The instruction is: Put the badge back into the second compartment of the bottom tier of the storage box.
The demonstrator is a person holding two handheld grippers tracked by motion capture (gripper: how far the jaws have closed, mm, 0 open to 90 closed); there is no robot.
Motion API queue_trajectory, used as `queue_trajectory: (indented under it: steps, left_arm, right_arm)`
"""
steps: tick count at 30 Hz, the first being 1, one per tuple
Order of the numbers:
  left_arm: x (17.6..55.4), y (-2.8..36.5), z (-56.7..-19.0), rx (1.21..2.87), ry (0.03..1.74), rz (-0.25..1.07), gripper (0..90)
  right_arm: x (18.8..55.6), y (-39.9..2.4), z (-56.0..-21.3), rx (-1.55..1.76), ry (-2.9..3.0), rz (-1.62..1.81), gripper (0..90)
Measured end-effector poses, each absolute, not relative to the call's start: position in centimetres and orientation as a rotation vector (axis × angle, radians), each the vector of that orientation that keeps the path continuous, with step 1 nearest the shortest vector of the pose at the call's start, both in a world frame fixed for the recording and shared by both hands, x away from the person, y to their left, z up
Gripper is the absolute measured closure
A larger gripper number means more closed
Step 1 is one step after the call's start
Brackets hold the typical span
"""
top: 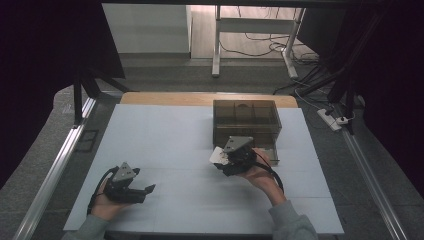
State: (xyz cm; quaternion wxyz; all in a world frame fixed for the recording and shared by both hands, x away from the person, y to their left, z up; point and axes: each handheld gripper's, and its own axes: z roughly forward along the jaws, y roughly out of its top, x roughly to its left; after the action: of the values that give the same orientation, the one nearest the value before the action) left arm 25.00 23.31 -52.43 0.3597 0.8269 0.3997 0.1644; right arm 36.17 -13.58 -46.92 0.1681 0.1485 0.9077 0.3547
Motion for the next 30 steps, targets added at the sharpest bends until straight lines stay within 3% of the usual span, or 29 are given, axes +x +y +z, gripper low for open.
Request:
queue_trajectory:
  steps: [30]
  left_arm:
    - [25.0, 23.4, -52.4, 2.120, 1.031, 0.411, 17.6]
  right_arm:
    - [38.3, -19.0, -47.0, 0.592, 2.517, 0.930, 33.6]
